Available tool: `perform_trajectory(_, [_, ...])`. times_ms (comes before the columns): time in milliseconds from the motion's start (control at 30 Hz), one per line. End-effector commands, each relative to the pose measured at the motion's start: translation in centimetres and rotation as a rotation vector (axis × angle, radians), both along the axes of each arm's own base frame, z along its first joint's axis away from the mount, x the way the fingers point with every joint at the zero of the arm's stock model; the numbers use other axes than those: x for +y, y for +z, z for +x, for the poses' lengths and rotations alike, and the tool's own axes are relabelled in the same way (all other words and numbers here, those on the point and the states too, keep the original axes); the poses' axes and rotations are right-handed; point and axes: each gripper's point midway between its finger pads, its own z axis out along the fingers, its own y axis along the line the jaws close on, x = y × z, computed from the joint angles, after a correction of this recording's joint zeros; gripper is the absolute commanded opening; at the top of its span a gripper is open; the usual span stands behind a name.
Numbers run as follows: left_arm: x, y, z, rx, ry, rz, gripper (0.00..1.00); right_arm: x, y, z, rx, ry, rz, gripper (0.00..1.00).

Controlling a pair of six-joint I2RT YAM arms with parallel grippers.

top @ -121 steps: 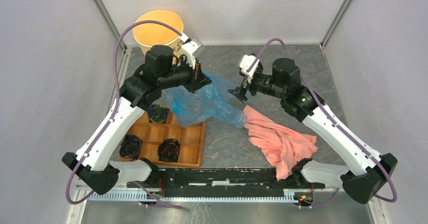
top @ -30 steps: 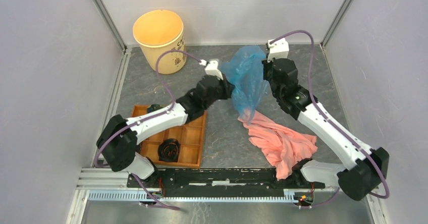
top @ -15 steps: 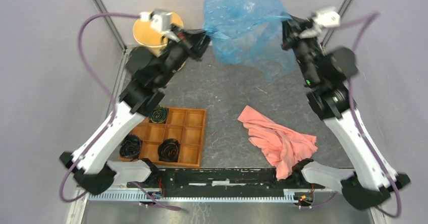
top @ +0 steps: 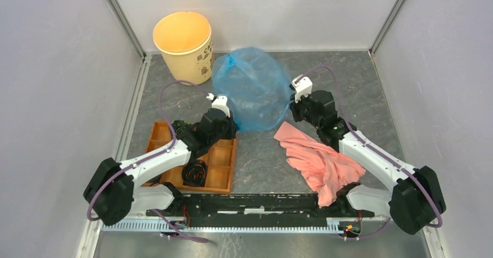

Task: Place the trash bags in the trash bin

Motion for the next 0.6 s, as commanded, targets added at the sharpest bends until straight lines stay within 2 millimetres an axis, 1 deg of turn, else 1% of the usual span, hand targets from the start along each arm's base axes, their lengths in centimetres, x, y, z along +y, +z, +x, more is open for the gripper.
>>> perform_trajectory(0, [-1.2, 6.6, -0.2, -0.095, -0.006, -0.205, 0.02, 0.3, 7.2, -0.6, -0.115, 0.014, 0.102, 0.01])
perform_trajectory(33, [-1.3, 7.6, -0.4, -0.1, -0.017, -0.21, 0.02, 0.0, 8.5, -0.4, -0.128, 0.004, 0.083, 0.01])
perform_trajectory(67, [-1.4, 9.4, -0.5, -0.118, -0.035, -0.224, 0.02, -0.5, 9.4, -0.3, -0.126, -0.018, 0.06, 0.01])
perform_trajectory(100, [-1.7, 11.3, -0.6, -0.145, -0.052, -0.246, 0.02, -0.6, 11.2, -0.4, -0.145, -0.014, 0.06, 0.01])
perform_trajectory(133, [-1.9, 13.8, -0.8, -0.187, -0.074, -0.279, 0.02, -0.4, 13.7, -0.5, -0.18, -0.001, 0.077, 0.01])
perform_trajectory(167, [-1.9, 15.5, -1.1, -0.206, -0.092, -0.294, 0.02, -0.5, 15.2, -0.7, -0.199, 0.0, 0.088, 0.01])
perform_trajectory(233, [-1.8, 19.7, -1.7, -0.273, -0.116, -0.338, 0.02, -0.8, 18.8, -1.4, -0.257, -0.002, 0.132, 0.01])
perform_trajectory(300, [-1.4, 22.6, -2.0, -0.317, -0.118, -0.363, 0.02, -1.2, 21.2, -2.2, -0.306, -0.003, 0.178, 0.01])
perform_trajectory(333, [-1.2, 23.5, -2.2, -0.328, -0.121, -0.372, 0.03, -1.5, 22.0, -2.5, -0.322, -0.011, 0.199, 0.01])
perform_trajectory(400, [-1.4, 24.4, -2.7, -0.328, -0.147, -0.385, 0.05, -2.3, 22.8, -2.8, -0.348, -0.047, 0.214, 0.01])
perform_trajectory(433, [-1.7, 24.4, -3.0, -0.321, -0.163, -0.391, 0.05, -2.8, 22.7, -2.7, -0.35, -0.071, 0.212, 0.01])
perform_trajectory(500, [-2.2, 23.9, -3.4, -0.291, -0.197, -0.395, 0.08, -4.1, 22.4, -2.7, -0.338, -0.149, 0.237, 0.01])
perform_trajectory(533, [-2.5, 23.5, -3.6, -0.275, -0.213, -0.391, 0.12, -4.8, 22.3, -2.6, -0.339, -0.185, 0.238, 0.01])
perform_trajectory(567, [-2.6, 23.2, -3.8, -0.26, -0.225, -0.382, 0.17, -5.7, 22.1, -2.6, -0.341, -0.232, 0.236, 0.01])
